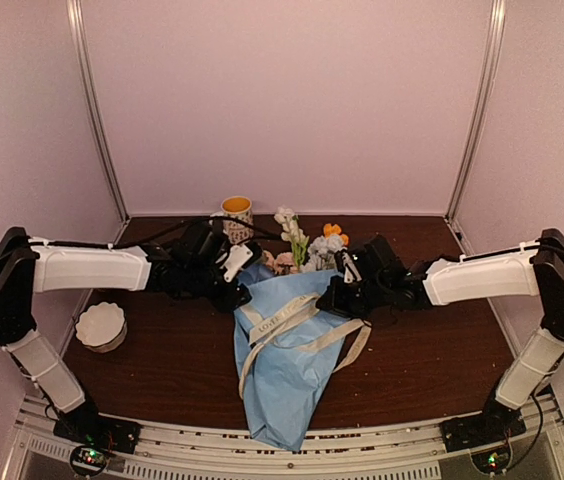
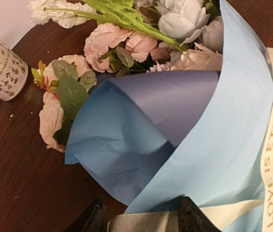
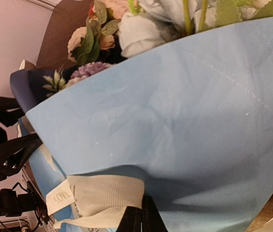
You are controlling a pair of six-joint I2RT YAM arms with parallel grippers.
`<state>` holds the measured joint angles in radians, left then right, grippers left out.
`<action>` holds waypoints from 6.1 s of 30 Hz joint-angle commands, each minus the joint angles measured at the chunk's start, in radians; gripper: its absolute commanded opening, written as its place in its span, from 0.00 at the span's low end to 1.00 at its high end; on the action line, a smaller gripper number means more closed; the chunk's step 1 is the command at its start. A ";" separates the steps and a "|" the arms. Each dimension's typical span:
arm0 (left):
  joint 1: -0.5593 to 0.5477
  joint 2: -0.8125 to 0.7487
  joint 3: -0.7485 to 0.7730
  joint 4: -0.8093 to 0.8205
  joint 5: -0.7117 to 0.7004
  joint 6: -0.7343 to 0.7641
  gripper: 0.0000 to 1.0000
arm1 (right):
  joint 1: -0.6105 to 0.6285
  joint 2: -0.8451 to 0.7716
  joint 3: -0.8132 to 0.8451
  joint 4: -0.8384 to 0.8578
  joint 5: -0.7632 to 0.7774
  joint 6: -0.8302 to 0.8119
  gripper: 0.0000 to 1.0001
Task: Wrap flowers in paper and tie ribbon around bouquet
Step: Cross the ribbon over the folded bouquet, then tie the ribbon around the folded bouquet.
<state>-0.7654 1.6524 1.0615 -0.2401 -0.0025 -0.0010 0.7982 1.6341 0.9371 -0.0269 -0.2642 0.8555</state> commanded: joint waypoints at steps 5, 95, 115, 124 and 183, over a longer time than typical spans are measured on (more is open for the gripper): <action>-0.156 -0.231 -0.107 0.163 0.033 0.170 0.49 | -0.010 0.104 0.055 0.002 -0.007 0.000 0.00; -0.259 -0.100 -0.151 0.290 0.040 0.429 0.00 | 0.079 -0.166 0.175 -0.637 -0.051 -0.479 0.34; -0.238 -0.097 -0.157 0.295 0.037 0.402 0.00 | 0.180 -0.032 0.033 -0.314 0.080 -0.453 0.63; -0.232 -0.090 -0.160 0.290 0.029 0.399 0.00 | 0.185 -0.092 0.024 -0.298 0.206 -0.397 0.05; -0.227 -0.229 -0.037 -0.115 0.150 0.186 0.90 | 0.054 0.024 0.028 -0.201 0.092 -0.124 0.00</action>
<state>-1.0004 1.5459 0.9916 -0.2417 0.0967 0.2436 0.8612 1.6497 0.9638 -0.2344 -0.1833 0.7368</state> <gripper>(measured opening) 0.858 0.002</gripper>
